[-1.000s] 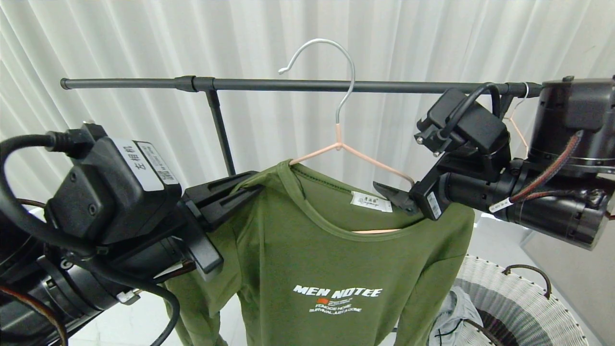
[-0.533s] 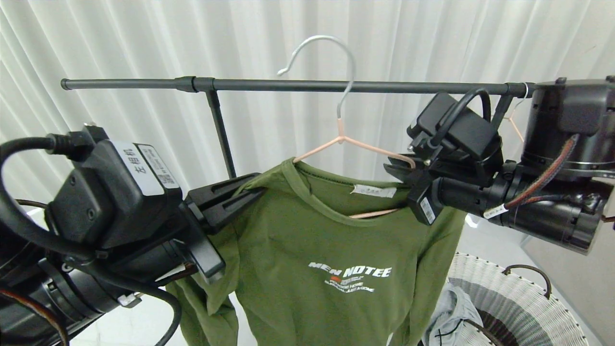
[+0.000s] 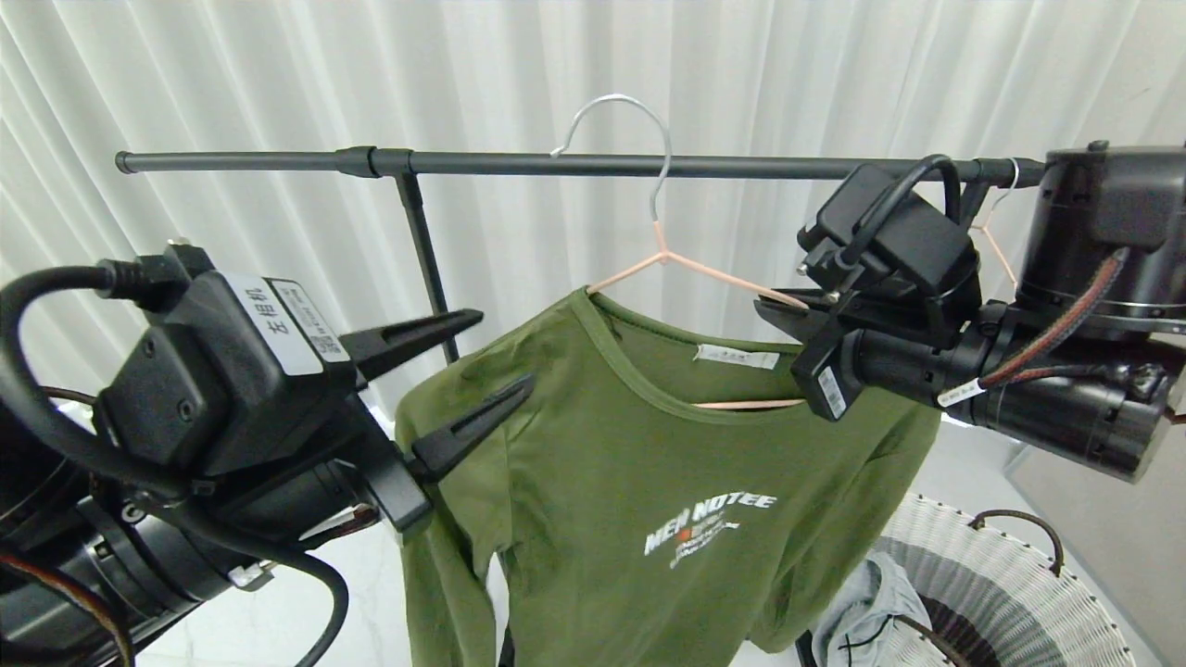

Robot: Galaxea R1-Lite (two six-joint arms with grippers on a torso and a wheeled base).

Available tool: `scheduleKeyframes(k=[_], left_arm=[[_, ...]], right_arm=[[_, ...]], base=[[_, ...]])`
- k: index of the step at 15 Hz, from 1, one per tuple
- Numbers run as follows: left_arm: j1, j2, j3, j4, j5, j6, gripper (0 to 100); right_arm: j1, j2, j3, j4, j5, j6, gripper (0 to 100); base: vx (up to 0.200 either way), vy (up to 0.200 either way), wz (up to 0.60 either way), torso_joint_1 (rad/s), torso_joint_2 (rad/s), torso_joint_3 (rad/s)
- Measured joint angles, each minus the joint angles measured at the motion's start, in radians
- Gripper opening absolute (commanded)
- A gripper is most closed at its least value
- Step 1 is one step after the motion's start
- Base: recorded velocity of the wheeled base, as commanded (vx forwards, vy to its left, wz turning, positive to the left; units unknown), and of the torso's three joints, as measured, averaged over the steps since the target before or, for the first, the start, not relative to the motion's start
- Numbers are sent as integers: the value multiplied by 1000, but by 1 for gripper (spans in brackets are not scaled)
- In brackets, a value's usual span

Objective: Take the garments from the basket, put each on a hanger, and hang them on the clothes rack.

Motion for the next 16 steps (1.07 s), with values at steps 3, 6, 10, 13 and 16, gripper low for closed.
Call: scheduleKeyframes(k=[3,6,10,13,16], left_arm=[[1,-1,1,0,-2,-1,100],[17,-2,12,-1,-3,-8,100],[172,-9,113,0,-3,-39,100],[261,27,166,1,-4,-168,100],[283,129,129,0,-4,-273,100]], right_arm=[[-6,-4,-14,0,-1,-1,0],[-9,-11,-19,-3,-3,0,0],[-18,-36,-18,-2,-1,-28,0],[-21,-71,-13,-2,8,-37,0],[-1,-107,-8,-2,12,-36,0]], base=[[0,0,0,0,0,0],[0,0,0,0,0,0],[0,0,0,0,0,0],[0,0,0,0,0,0],[0,0,0,0,0,0]])
